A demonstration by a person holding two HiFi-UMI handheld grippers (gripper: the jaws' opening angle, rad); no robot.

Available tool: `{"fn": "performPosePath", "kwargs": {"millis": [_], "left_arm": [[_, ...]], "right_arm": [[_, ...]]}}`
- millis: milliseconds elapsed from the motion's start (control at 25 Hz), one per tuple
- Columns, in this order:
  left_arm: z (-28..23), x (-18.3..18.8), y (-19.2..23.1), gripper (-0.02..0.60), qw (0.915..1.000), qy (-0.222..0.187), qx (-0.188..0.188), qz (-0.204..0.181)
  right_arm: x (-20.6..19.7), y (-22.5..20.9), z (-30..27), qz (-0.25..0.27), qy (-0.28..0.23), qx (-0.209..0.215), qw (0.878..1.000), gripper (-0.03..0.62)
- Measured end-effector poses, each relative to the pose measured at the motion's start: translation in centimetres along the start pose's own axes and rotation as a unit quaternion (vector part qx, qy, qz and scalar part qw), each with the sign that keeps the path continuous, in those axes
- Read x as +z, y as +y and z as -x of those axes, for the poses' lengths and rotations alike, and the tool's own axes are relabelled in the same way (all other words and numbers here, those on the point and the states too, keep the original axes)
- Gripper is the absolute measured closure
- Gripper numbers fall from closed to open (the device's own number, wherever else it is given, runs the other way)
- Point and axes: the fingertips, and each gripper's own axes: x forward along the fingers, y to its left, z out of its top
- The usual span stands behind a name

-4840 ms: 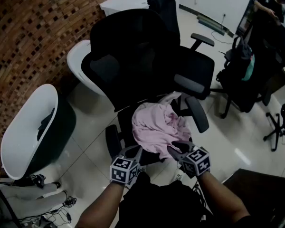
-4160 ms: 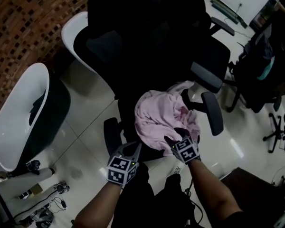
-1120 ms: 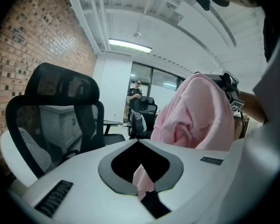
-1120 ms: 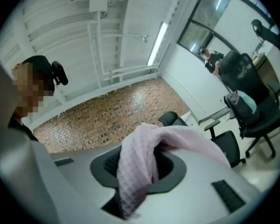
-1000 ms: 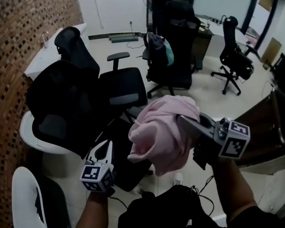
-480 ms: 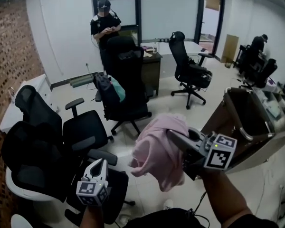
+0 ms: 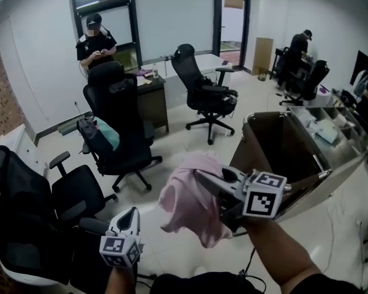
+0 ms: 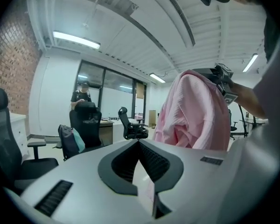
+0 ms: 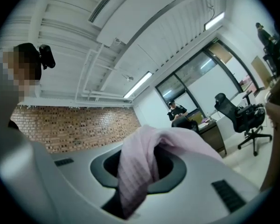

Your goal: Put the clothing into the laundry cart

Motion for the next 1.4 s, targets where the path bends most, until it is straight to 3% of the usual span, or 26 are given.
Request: {"fn": "performPosePath", "kwargs": {"millis": [360, 640, 880, 1080, 1200, 1400], "left_arm": [[-11.5, 2.9, -2.2, 0.581, 0.9969, 0.009, -0.073, -0.03], [-22.2, 6.2, -1.2, 0.581, 0.9865, 0.01, -0.154, -0.053], [-29.9, 7.6, -2.0, 0.581, 0.9691, 0.018, -0.235, -0.073], [-33.2, 7.2, -5.4, 0.581, 0.9533, 0.033, -0.288, -0.085], [-34.3, 6.4, -7.1, 0.581, 0.9466, 0.038, -0.307, -0.092], [-35.7, 6.1, -10.5, 0.581, 0.944, 0.048, -0.309, -0.107]], "right_arm": [[5.3, -7.8, 2.4, -0.003, -0.049, -0.055, 0.997, 0.488], [11.4, -13.7, 3.0, 0.001, -0.113, -0.138, 0.984, 0.488], [17.5, -18.0, 7.5, 0.032, -0.185, -0.249, 0.95, 0.488], [19.5, -21.7, 13.4, 0.017, -0.227, -0.315, 0.922, 0.488], [19.0, -24.0, 16.4, 0.006, -0.232, -0.345, 0.909, 0.488], [18.9, -28.7, 23.0, -0.009, -0.227, -0.405, 0.885, 0.488]]}}
